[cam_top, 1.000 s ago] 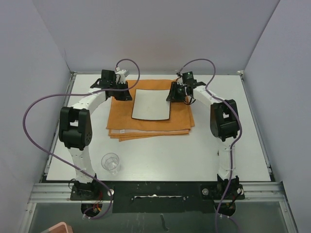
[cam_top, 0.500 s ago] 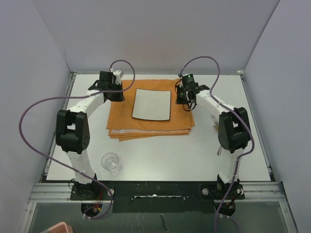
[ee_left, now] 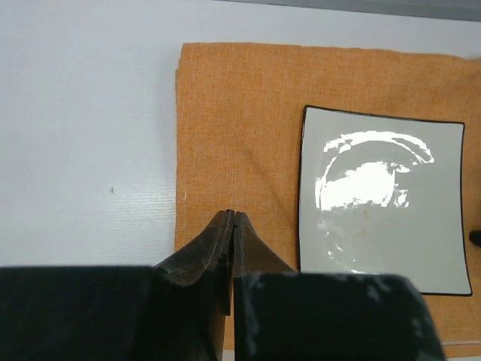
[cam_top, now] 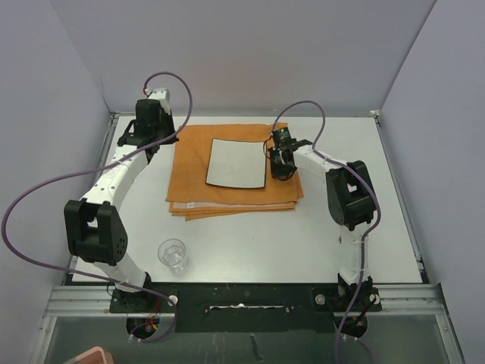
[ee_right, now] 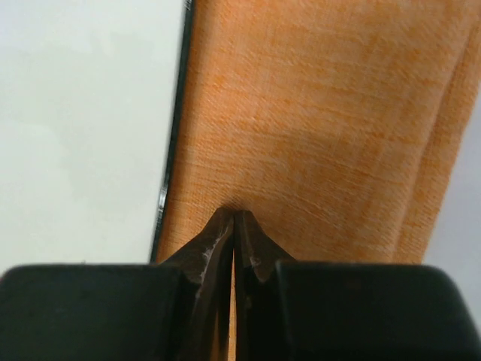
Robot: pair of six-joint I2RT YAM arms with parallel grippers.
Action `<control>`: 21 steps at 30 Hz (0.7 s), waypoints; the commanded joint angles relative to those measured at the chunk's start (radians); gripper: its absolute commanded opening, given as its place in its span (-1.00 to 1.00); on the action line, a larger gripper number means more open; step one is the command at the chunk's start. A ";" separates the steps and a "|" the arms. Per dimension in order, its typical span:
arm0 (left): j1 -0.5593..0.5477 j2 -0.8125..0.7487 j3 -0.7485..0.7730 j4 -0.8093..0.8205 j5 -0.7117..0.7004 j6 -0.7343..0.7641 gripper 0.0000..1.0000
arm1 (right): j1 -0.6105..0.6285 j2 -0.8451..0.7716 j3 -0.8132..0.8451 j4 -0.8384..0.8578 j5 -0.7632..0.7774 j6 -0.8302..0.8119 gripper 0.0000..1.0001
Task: Set the dinner table for one person
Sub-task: Adjust the napkin at the center of the board.
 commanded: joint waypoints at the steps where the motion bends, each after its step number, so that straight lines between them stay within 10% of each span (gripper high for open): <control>1: 0.004 -0.086 0.038 0.045 -0.019 -0.042 -1.00 | 0.023 0.000 0.011 -0.028 0.034 0.009 -1.00; 21: 0.005 -0.186 -0.003 0.027 -0.038 0.003 -1.00 | -0.006 -0.224 -0.220 -0.068 0.352 0.083 -1.00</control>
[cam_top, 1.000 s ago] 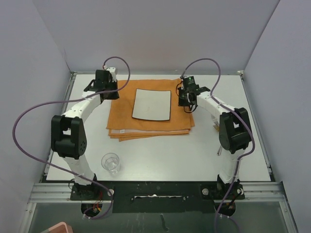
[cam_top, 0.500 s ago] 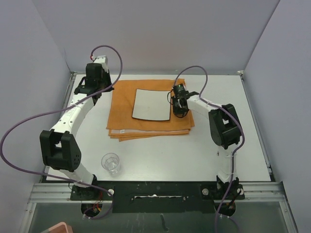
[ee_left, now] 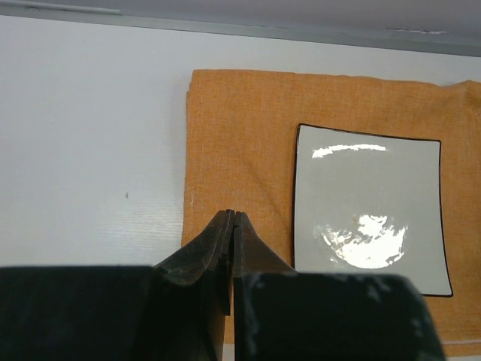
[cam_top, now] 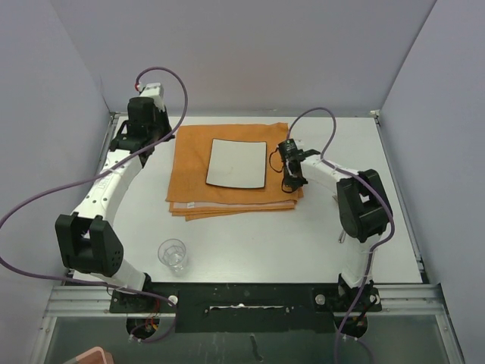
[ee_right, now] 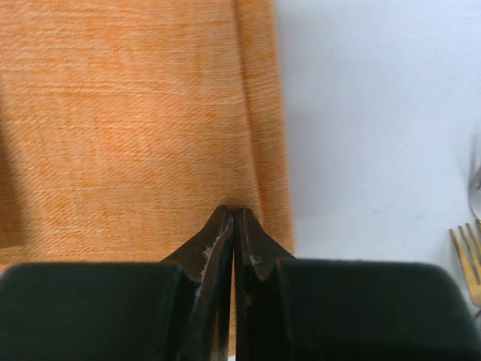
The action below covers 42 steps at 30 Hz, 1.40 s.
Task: Set the dinner table for one person
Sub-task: Adjust the napkin at the center of the board.
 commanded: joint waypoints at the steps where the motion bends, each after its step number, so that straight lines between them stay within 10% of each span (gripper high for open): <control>1: 0.005 -0.080 -0.007 0.035 -0.008 0.016 -1.00 | -0.034 -0.059 -0.014 -0.011 0.066 0.018 -1.00; 10: 0.005 -0.083 -0.026 0.047 0.002 0.008 -1.00 | -0.013 -0.101 0.017 -0.005 0.015 0.011 -0.96; 14: 0.006 -0.082 -0.033 0.053 0.007 0.002 -1.00 | 0.010 -0.148 0.061 -0.015 0.016 0.012 0.02; 20: 0.001 -0.089 -0.036 0.054 0.017 -0.009 -1.00 | 0.021 -0.162 0.087 -0.013 0.019 0.000 0.26; 38: -0.001 -0.137 -0.040 0.037 -0.008 0.021 -1.00 | 0.017 0.135 0.162 -0.033 -0.002 -0.009 0.08; 41: -0.001 -0.144 -0.042 0.029 -0.019 0.037 -1.00 | 0.015 0.159 0.143 -0.026 -0.020 0.003 -0.96; 42: -0.001 -0.147 -0.043 0.027 -0.023 0.041 -1.00 | 0.014 0.161 0.127 -0.022 -0.023 0.006 -1.00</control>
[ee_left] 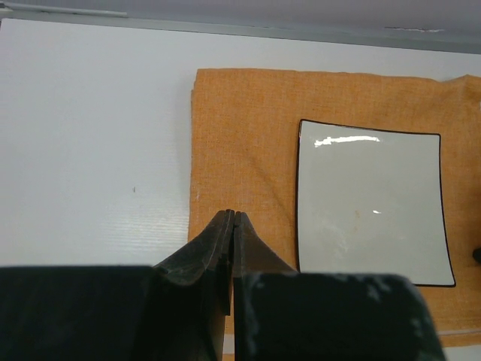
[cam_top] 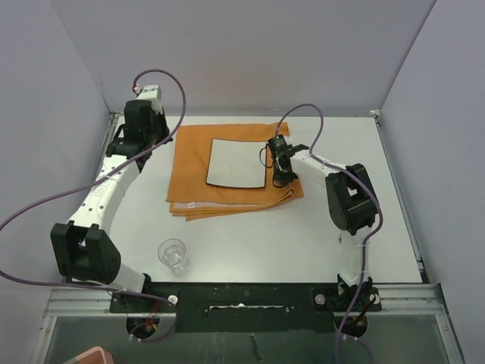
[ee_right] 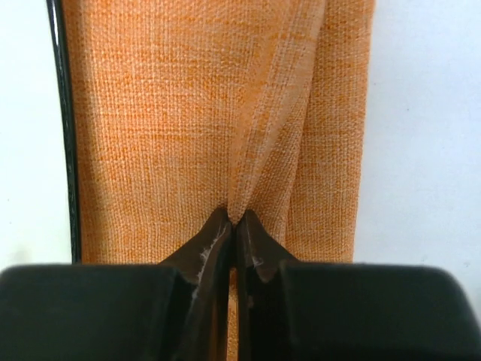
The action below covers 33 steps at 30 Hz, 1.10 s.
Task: Set the dinner table for one person
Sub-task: Adjust the napkin at the center of the board.
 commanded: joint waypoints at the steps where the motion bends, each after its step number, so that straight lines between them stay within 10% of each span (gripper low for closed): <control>1: 0.000 -0.088 0.002 0.026 -0.024 0.035 -1.00 | -0.008 0.036 -0.035 0.012 0.003 0.017 -1.00; 15: 0.000 -0.108 0.005 0.018 -0.026 0.045 -1.00 | -0.013 -0.223 -0.324 0.001 0.250 0.107 -1.00; 27: -0.003 -0.118 -0.061 0.046 -0.010 0.030 -1.00 | -0.043 -0.076 -0.116 -0.077 0.210 0.053 -1.00; 29: -0.005 -0.111 -0.078 0.056 0.001 0.029 -1.00 | -0.038 -0.053 -0.041 -0.149 0.239 0.090 -0.82; 33: -0.003 -0.057 -0.080 0.044 0.049 0.007 -1.00 | -0.008 -0.135 -0.030 -0.086 0.231 0.069 0.20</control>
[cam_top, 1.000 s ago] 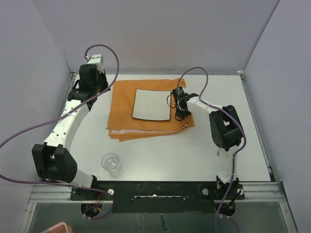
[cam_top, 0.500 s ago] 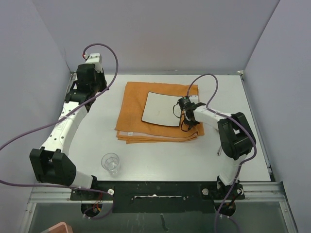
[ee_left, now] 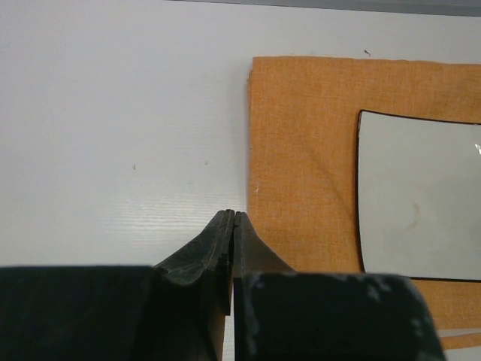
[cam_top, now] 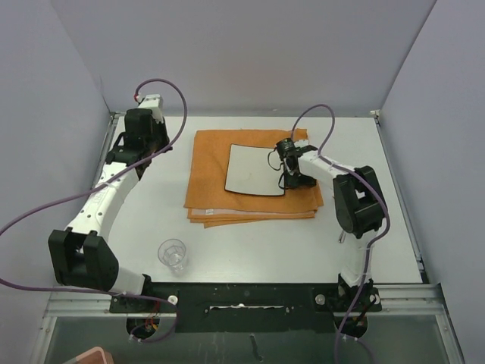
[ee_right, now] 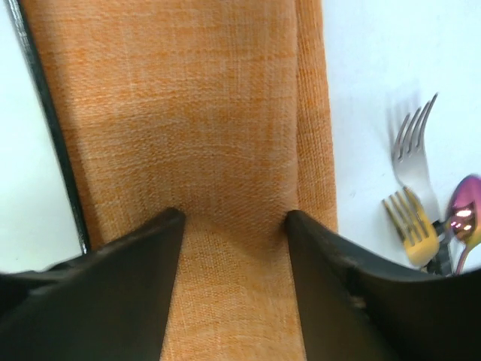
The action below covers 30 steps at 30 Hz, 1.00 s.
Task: Set the dinner table for one person
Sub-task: Adjust the napkin at the center of the board.
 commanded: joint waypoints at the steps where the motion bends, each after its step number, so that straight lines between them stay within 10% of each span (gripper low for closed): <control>1: -0.003 0.024 0.016 0.042 0.068 -0.036 -1.00 | 0.025 -0.104 0.036 0.050 0.015 -0.002 0.24; 16: -0.027 0.310 0.137 0.068 0.349 -0.135 -1.00 | -0.019 -0.129 -0.008 0.261 -0.472 0.005 0.14; 30: -0.027 0.283 0.120 0.051 0.320 -0.095 -1.00 | -0.023 -0.071 0.008 0.188 -0.432 0.047 0.04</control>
